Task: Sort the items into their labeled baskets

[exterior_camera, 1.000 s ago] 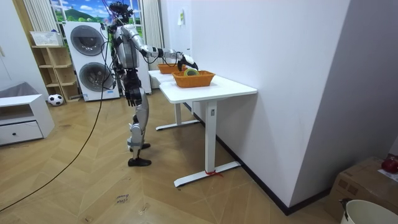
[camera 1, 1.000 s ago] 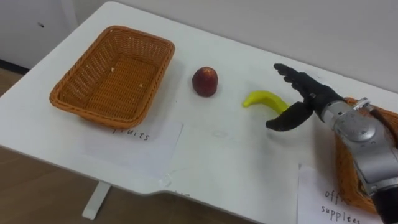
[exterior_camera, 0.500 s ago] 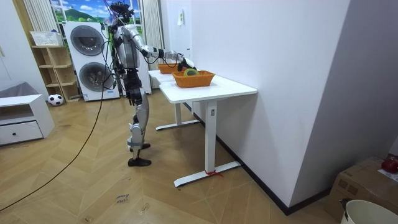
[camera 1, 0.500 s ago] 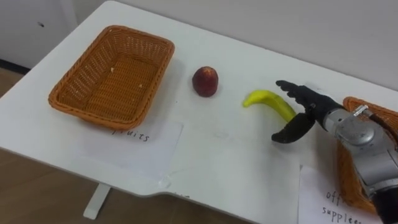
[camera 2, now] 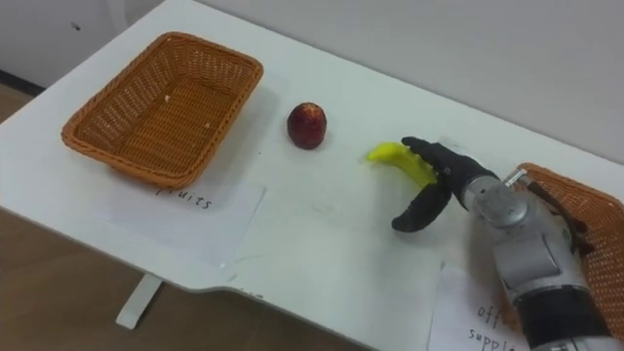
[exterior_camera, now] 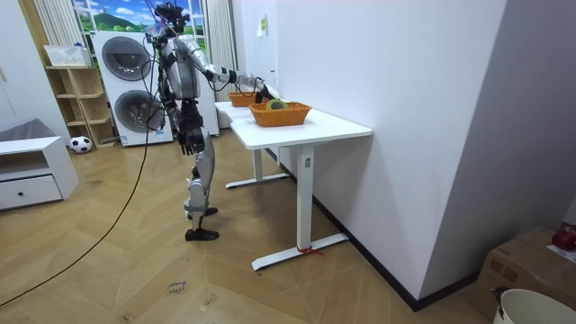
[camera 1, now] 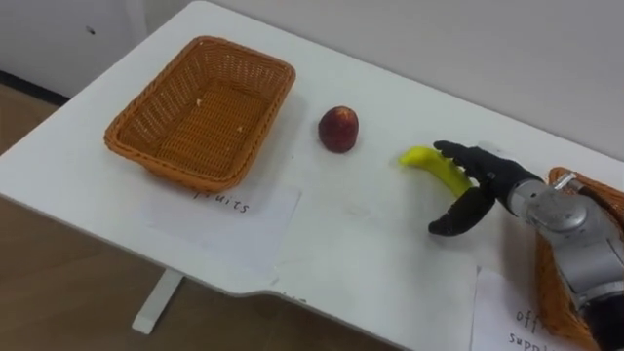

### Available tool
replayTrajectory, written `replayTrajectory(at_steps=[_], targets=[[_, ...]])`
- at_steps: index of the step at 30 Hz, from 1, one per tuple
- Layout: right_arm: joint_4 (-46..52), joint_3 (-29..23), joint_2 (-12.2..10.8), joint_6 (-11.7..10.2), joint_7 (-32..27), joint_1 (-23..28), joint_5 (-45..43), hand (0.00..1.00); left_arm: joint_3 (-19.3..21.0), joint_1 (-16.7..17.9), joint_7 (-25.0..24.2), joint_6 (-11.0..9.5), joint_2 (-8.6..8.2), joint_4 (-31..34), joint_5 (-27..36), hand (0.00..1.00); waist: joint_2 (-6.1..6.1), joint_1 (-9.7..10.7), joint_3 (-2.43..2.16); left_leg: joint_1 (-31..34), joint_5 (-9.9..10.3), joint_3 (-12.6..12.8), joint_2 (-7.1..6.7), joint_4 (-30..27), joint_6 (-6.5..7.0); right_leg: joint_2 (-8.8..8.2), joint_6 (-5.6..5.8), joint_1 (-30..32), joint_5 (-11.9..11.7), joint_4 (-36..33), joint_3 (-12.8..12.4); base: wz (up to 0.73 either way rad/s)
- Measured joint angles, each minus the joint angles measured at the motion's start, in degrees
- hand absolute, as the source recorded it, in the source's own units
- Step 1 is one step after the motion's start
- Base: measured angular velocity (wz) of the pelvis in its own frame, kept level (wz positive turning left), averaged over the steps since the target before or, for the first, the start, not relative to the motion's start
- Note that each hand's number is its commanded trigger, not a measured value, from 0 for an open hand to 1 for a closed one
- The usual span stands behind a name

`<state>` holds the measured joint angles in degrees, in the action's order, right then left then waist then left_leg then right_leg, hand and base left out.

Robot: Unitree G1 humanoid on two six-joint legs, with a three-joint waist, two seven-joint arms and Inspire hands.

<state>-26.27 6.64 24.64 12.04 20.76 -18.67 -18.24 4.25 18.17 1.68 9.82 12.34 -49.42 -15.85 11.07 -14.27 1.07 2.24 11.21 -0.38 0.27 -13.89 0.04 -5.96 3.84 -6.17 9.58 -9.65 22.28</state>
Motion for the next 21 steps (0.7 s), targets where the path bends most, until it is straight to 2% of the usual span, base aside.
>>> replayTrajectory(at_steps=[6, 9, 13, 15, 16, 21], targets=[[-1.85, -0.08, -0.26, 0.01, -4.14, -0.32, 0.27, 0.00, -0.03, -0.08, -0.24, 0.15, -0.06, 0.00, 0.00, 0.00, -0.59, -0.20, 0.33, 1.48, 0.00, -0.44, -0.06, -0.66, 0.00, 0.00, 0.00, 0.94, 0.00, 0.00, 0.58, 0.05], [-2.17, -0.32, -0.21, -0.09, -6.45, -0.89, 0.45, 0.00, -0.03, -0.04, -0.04, 0.30, -0.07, 0.01, -0.02, 0.00, -1.06, -0.10, 0.17, 2.35, -0.02, -0.65, -0.07, -0.78, -0.01, 0.00, 0.00, 1.47, 0.00, -0.01, 1.26, 0.06], [-3.55, -0.31, -0.20, -0.28, -6.51, -1.88, 0.54, 0.00, -0.02, -0.08, 0.12, 0.58, -0.17, 0.06, 0.03, 0.00, -1.08, -0.09, 0.10, 2.53, -0.03, -0.79, -0.06, -0.85, -0.02, 0.01, 0.00, 1.58, 0.00, -0.02, 1.59, 0.02], [-6.04, -0.31, -0.01, -0.51, -6.89, -3.13, 1.90, 0.00, 0.07, -0.33, 0.10, 0.59, -0.05, 0.05, 0.12, 0.00, -0.62, -0.07, -0.36, 3.68, -0.12, -0.85, -0.05, -1.48, -0.02, 0.00, -0.01, 2.59, 0.00, -0.12, 1.57, 0.00], [-7.12, -0.31, 0.01, -0.58, -7.13, -3.68, 2.52, 0.00, 0.04, -0.43, 0.05, 0.60, -0.05, 0.03, 0.36, 0.00, -0.53, -0.06, -0.42, 4.19, -0.12, -0.88, -0.05, -1.88, -0.02, 0.00, -0.02, 2.90, -0.01, -0.13, 1.57, 0.00], [-9.49, -0.02, 0.01, -0.71, -9.55, -4.47, 4.72, 0.00, 0.05, -0.71, -0.06, 0.60, -0.04, -0.08, 0.59, 0.00, -0.55, -0.22, -0.33, 4.62, -0.25, -0.87, -0.04, -1.74, 0.00, 0.01, -0.23, 3.27, -0.14, -0.15, 1.54, 0.00]])
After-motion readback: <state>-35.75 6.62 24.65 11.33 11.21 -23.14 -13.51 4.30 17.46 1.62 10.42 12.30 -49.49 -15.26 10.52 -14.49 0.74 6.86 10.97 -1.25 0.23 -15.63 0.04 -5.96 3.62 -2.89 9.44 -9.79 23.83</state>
